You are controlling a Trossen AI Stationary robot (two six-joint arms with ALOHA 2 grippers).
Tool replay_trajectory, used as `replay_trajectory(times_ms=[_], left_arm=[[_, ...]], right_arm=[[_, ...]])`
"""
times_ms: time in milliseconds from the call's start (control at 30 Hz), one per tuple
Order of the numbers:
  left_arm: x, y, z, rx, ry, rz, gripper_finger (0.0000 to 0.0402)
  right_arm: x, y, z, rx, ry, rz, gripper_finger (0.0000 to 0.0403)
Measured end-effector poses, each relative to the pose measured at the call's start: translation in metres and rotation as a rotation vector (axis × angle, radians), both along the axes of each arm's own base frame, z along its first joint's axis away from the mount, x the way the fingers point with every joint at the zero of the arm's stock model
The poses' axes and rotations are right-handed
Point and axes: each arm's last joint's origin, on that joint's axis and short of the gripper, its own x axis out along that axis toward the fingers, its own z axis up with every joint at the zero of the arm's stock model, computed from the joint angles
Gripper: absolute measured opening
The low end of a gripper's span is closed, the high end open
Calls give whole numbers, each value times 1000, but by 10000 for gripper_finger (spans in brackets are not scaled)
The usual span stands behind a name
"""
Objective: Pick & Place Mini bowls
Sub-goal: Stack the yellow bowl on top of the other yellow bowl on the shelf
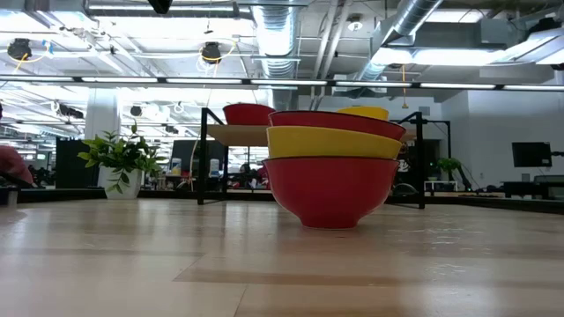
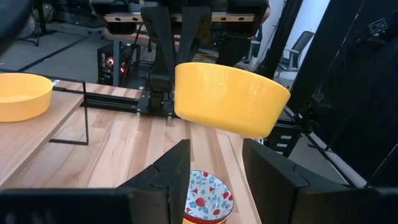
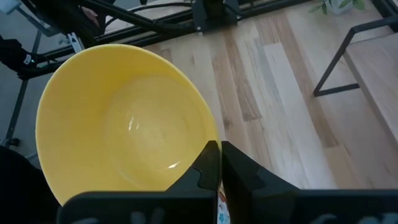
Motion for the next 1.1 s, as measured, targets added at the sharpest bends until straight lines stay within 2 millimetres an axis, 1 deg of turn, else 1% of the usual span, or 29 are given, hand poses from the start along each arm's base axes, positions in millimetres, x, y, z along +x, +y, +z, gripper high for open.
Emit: replay_trajectory(times_ms=[133, 300, 400, 633, 800, 933, 1100], left_arm=[[0, 0, 0, 0, 0, 0, 145], [0, 0, 0, 0, 0, 0, 145], [0, 0, 0, -4, 0, 1, 145], [0, 0, 1, -5, -6, 1, 145], [0, 0, 1, -6, -7, 1, 145], [0, 0, 1, -5, -7, 3, 145], [0, 0, 1, -5, -7, 12, 145]], right_arm=[[-4, -7, 0, -1, 27, -20, 0], [-18, -28, 7, -2, 52, -79, 0], [-27, -44, 11, -1, 72, -130, 0], [-58, -91, 14, 13, 185, -289, 0], [-78, -122, 9, 38, 299, -403, 0], [-88, -141, 6, 53, 344, -470, 0], [-95, -159, 5, 68, 345, -535, 0]])
